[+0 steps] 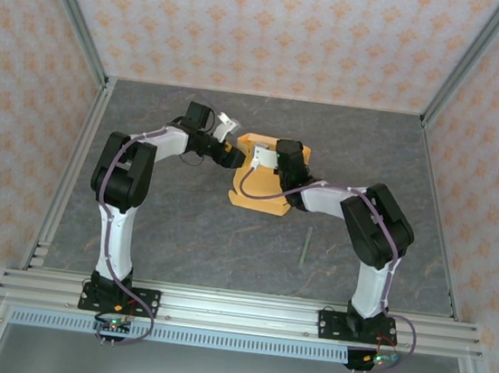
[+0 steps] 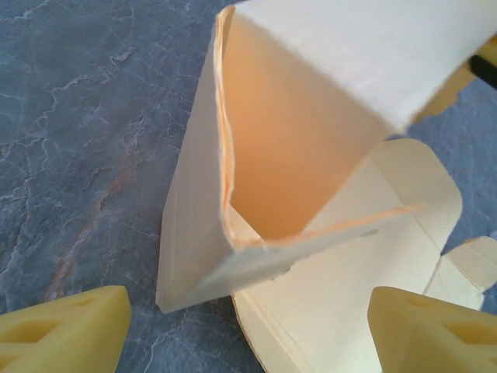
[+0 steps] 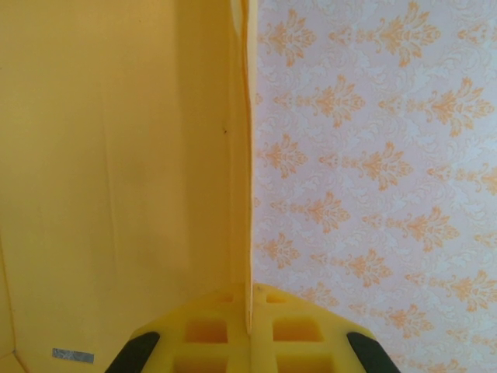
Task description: Fold the paper box
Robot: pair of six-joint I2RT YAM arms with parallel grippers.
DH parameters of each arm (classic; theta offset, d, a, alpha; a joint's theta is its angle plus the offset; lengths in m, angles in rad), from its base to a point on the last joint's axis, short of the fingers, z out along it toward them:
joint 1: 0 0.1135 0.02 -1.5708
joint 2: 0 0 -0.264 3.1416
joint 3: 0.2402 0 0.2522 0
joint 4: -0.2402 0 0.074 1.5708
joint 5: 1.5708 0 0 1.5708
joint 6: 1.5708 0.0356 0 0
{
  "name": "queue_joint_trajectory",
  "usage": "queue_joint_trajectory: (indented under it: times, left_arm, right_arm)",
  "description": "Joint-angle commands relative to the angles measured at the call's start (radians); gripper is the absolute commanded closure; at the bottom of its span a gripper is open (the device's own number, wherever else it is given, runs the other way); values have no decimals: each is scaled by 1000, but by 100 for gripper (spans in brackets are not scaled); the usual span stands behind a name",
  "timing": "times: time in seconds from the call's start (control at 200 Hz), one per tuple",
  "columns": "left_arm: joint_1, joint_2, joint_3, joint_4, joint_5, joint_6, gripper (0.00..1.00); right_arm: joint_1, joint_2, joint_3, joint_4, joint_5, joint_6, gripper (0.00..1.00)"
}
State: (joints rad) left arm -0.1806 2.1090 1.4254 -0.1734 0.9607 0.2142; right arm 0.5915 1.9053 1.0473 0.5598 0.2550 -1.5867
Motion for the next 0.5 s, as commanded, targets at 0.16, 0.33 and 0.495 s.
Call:
queue_joint_trajectory:
  times: [0.16, 0.33, 0.495]
  left_arm:
    - [29, -45, -50, 45, 42, -59, 26]
    - [34, -15, -28, 43, 9, -90, 39]
    - [30, 21, 32, -8, 16, -63, 47]
  right_arm:
    - [7, -8, 31, -37, 10, 10, 100]
    - [6, -8, 33, -38, 7, 13, 100]
    - [6, -5, 33, -41, 6, 16, 100]
